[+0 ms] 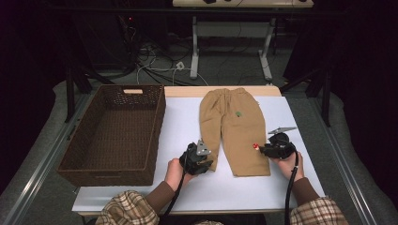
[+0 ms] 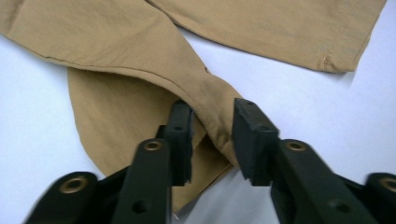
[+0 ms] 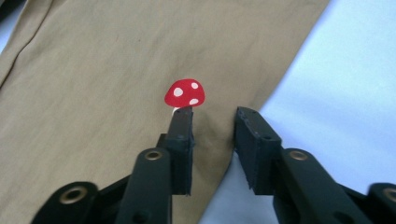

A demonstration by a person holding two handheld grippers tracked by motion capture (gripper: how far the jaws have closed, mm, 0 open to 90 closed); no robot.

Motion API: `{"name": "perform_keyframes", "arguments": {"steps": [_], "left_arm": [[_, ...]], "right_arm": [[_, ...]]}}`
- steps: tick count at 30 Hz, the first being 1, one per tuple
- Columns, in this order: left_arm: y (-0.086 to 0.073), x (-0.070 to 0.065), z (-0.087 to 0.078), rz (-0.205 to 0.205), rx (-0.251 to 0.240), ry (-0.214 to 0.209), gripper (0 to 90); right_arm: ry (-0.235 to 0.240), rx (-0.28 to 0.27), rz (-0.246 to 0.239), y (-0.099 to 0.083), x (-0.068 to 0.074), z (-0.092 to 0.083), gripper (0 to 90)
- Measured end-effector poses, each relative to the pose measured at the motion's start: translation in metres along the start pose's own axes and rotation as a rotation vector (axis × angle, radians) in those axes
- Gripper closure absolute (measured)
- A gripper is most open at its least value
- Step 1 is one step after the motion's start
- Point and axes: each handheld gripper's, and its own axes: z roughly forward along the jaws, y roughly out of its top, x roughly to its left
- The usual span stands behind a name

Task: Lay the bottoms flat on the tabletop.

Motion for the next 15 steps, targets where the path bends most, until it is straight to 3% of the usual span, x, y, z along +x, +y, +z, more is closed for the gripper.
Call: {"name": "perform_keyframes", "arguments": {"steps": [6,9,15], "left_arm": [[0.000,0.005,-0.001,0.010,-0.003,0.007,83.0],[0.001,0.007,-0.005,0.021,0.000,0.055,85.5],[0.005,0.016,-0.016,-0.014,-0.015,0.138,85.4]], "right_arm": [[0.012,-0.002,-0.012,0.001,0.003,0.001,83.9],[0.012,0.001,-0.016,0.001,0.005,0.001,88.1],[-0.015,-0.008,-0.041,0.004,0.008,-0.004,88.6]]}}
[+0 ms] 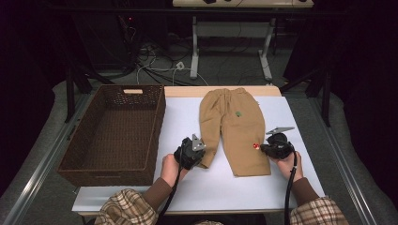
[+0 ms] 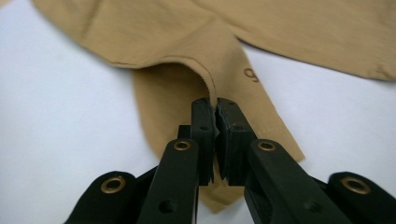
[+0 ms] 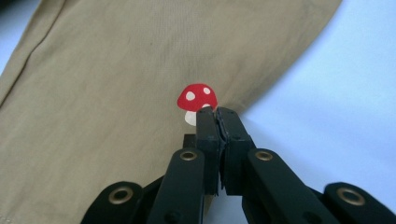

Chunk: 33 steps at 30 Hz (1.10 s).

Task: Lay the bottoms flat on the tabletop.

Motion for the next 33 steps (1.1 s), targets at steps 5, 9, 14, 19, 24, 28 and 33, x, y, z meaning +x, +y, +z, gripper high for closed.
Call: {"name": "perform_keyframes", "arguments": {"steps": [5,9,14,19,24,28,33], "left_arm": [[0.000,0.001,0.000,0.065,0.020,0.129,83.3],[-0.002,0.003,0.004,0.056,0.035,0.135,82.9],[-0.006,0.011,0.007,0.011,0.045,0.117,82.3],[0.000,0.006,-0.001,0.017,0.017,0.095,73.1],[0.009,-0.004,-0.010,0.035,-0.007,0.091,53.1],[0.016,-0.013,-0.015,0.062,-0.032,0.079,47.7],[0.025,-0.027,-0.013,0.101,-0.042,0.037,47.8]], "right_arm": [[-0.038,-0.013,-0.002,0.001,-0.005,-0.006,88.6],[-0.053,-0.003,0.011,-0.001,-0.011,-0.004,88.5],[-0.046,0.012,0.009,-0.002,-0.011,-0.002,77.6],[-0.024,0.004,0.021,-0.001,-0.012,-0.002,61.2],[-0.017,0.006,0.048,-0.002,-0.015,0.000,53.2],[-0.008,0.014,0.049,-0.002,-0.015,0.002,52.9],[-0.011,0.020,0.055,-0.001,-0.013,0.003,53.0]]}}
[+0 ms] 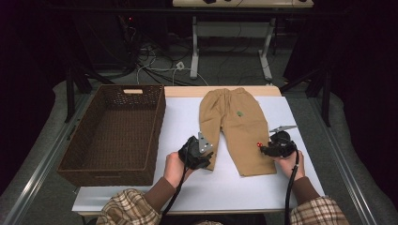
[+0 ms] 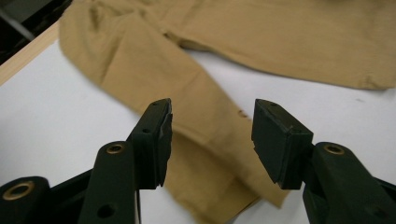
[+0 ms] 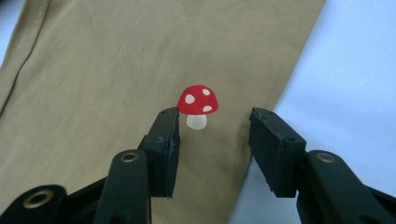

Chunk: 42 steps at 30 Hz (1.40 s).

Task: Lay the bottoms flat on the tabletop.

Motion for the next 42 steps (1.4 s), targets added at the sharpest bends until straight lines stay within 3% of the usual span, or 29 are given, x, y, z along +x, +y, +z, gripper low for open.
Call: {"name": "perform_keyframes", "arguments": {"steps": [4,6,9,11,16,22,25,30,34,38,42], "left_arm": [[0.004,-0.010,0.012,0.042,0.023,-0.046,50.7],[0.003,-0.013,0.023,0.061,0.059,-0.078,50.8],[-0.002,-0.019,0.038,0.100,0.111,-0.056,48.6],[-0.007,-0.016,0.044,0.088,0.140,-0.058,47.7],[-0.014,-0.006,0.047,0.044,0.146,-0.058,52.0],[-0.022,0.004,0.045,0.017,0.133,-0.050,71.5],[-0.025,0.009,0.045,-0.007,0.127,-0.066,80.3],[-0.025,0.009,0.046,0.005,0.128,-0.072,89.3],[-0.024,0.009,0.045,-0.008,0.123,-0.076,85.6],[-0.021,0.007,0.040,-0.026,0.080,-0.115,65.7],[-0.020,0.001,0.045,-0.009,0.131,-0.132,52.2]], "right_arm": [[0.001,0.001,0.003,0.000,0.001,0.000,53.0],[0.002,0.000,0.000,0.000,0.002,0.001,52.8],[-0.002,0.003,0.001,0.000,0.002,0.001,53.2],[-0.003,0.001,0.006,0.000,0.002,0.001,54.2],[-0.017,-0.002,0.009,0.000,0.001,0.001,59.8],[-0.035,-0.009,0.010,-0.002,0.001,0.001,66.5],[-0.040,-0.016,0.010,-0.002,-0.001,0.001,72.0],[-0.048,-0.021,0.018,-0.002,-0.002,0.001,82.5],[-0.040,-0.021,0.013,-0.002,-0.001,0.001,87.1],[-0.038,-0.021,0.010,-0.002,-0.001,0.001,86.7],[-0.033,-0.024,0.016,-0.002,-0.002,0.001,84.7]]}}
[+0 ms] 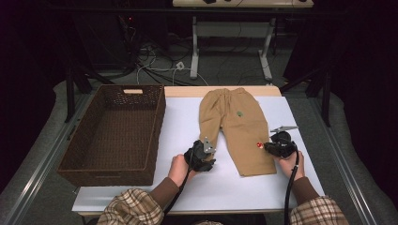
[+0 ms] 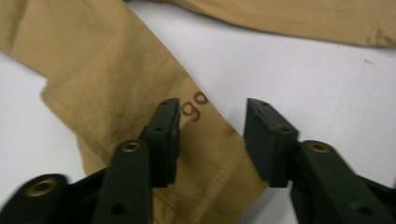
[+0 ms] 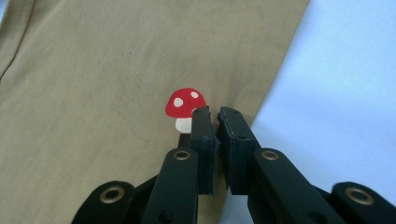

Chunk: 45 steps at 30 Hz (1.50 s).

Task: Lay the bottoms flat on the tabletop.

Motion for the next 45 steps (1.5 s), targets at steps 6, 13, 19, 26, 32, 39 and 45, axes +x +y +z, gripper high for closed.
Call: {"name": "perform_keyframes", "arguments": {"steps": [6,13,19,26,32,39,45], "left_arm": [[-0.002,0.005,0.001,-0.015,-0.004,0.011,60.6],[-0.004,0.006,0.000,-0.005,-0.017,-0.017,83.7],[-0.002,0.004,-0.003,-0.002,-0.022,-0.005,87.9],[-0.002,0.007,-0.014,-0.001,-0.058,0.021,88.1],[-0.002,0.015,-0.028,-0.026,-0.101,0.077,88.1],[-0.005,0.024,-0.033,-0.049,-0.107,0.123,88.1],[-0.005,0.024,-0.034,-0.049,-0.113,0.130,88.0]], "right_arm": [[0.006,-0.002,0.005,0.000,-0.001,0.000,87.7],[0.011,-0.009,0.012,-0.001,-0.002,0.000,90.0],[-0.002,-0.017,0.011,-0.001,-0.003,-0.002,90.0],[-0.033,-0.035,0.011,0.000,-0.007,-0.007,90.0],[-0.074,-0.035,0.001,0.001,-0.011,-0.009,90.0],[-0.096,0.001,-0.006,-0.001,-0.014,-0.005,82.0],[-0.011,-0.035,-0.059,0.005,0.005,-0.013,59.9]]}}
